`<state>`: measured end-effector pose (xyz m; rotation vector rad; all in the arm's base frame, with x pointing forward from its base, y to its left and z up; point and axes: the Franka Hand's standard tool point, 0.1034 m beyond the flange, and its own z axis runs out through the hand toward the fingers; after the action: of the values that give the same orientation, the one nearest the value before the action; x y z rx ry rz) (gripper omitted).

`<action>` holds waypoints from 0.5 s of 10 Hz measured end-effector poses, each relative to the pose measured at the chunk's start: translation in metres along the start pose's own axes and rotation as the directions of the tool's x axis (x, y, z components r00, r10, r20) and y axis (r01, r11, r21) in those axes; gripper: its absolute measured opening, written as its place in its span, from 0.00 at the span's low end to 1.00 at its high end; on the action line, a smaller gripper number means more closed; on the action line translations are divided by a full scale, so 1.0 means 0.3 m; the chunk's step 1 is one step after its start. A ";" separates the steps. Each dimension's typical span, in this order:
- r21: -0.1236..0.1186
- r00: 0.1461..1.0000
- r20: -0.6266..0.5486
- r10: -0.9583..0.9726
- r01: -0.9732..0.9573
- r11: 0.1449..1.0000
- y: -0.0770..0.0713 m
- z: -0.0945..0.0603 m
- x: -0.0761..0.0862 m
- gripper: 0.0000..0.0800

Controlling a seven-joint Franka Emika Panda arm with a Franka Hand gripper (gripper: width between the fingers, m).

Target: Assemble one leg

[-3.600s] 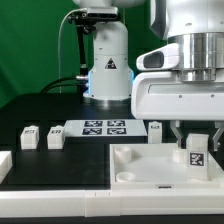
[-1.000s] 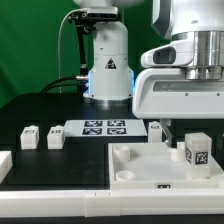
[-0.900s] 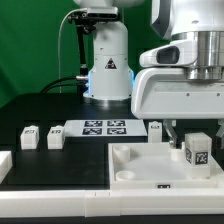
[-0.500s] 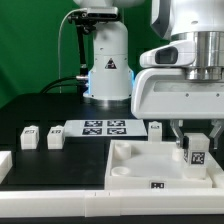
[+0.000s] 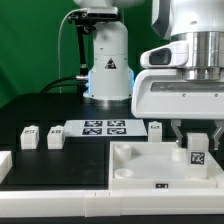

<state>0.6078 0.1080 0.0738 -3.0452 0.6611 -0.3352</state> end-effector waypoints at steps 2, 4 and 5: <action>-0.022 0.977 -0.011 0.211 -0.212 0.977 0.044 0.002 0.016 0.37; -0.052 0.926 -0.027 0.377 -0.378 0.924 0.091 0.002 0.026 0.39; -0.064 0.908 -0.036 0.418 -0.420 0.905 0.110 0.002 0.032 0.39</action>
Offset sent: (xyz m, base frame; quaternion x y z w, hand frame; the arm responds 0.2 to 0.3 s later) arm -0.0004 -0.0025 -0.0069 -0.0245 0.0017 0.2723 0.9619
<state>0.6030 0.0741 0.0734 -2.8516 1.3220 -0.3372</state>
